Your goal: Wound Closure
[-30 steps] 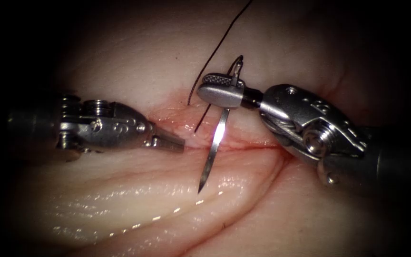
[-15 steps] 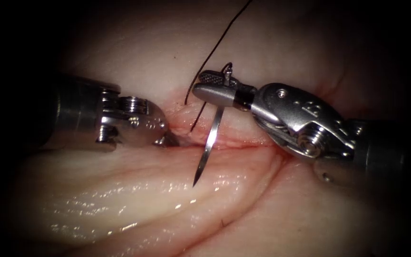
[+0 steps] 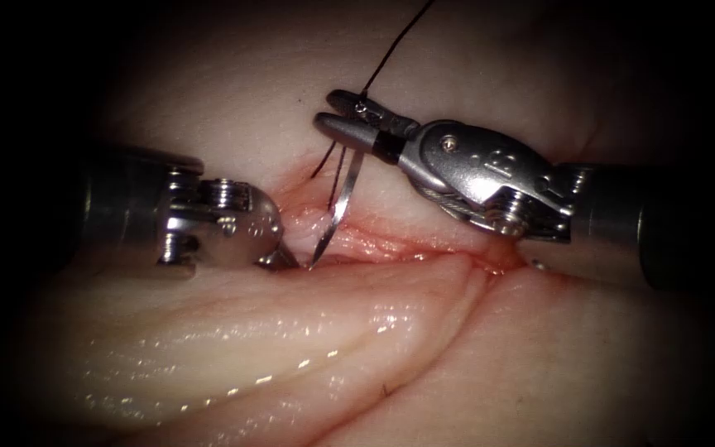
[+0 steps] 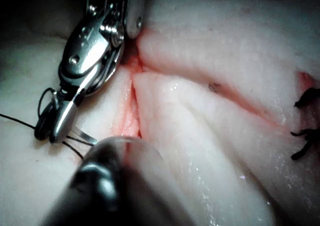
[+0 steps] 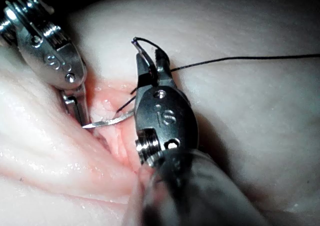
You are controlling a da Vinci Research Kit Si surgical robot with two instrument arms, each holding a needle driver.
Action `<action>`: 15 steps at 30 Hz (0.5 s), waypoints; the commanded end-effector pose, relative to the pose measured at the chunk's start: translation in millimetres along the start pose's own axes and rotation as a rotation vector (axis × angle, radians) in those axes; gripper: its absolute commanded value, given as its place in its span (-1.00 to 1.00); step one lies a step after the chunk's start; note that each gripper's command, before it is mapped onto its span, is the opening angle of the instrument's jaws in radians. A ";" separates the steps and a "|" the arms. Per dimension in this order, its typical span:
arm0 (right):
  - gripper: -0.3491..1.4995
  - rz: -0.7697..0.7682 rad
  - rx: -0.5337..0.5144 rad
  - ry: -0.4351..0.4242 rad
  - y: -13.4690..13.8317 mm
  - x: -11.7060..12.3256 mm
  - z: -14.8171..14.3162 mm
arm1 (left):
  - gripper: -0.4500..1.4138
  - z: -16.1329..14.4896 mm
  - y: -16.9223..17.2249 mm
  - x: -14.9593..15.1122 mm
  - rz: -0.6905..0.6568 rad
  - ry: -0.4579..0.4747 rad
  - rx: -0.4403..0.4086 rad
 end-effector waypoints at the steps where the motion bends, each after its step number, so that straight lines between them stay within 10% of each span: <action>1: -1.00 -0.015 0.003 0.003 -0.1 -0.6 0.8 | -0.60 0.3 -0.4 0.4 -0.001 0.007 0.007; 15: -1.00 -0.075 -0.024 -0.005 -1.8 -2.1 1.7 | -0.64 -2.9 -0.1 1.8 -0.028 0.062 0.064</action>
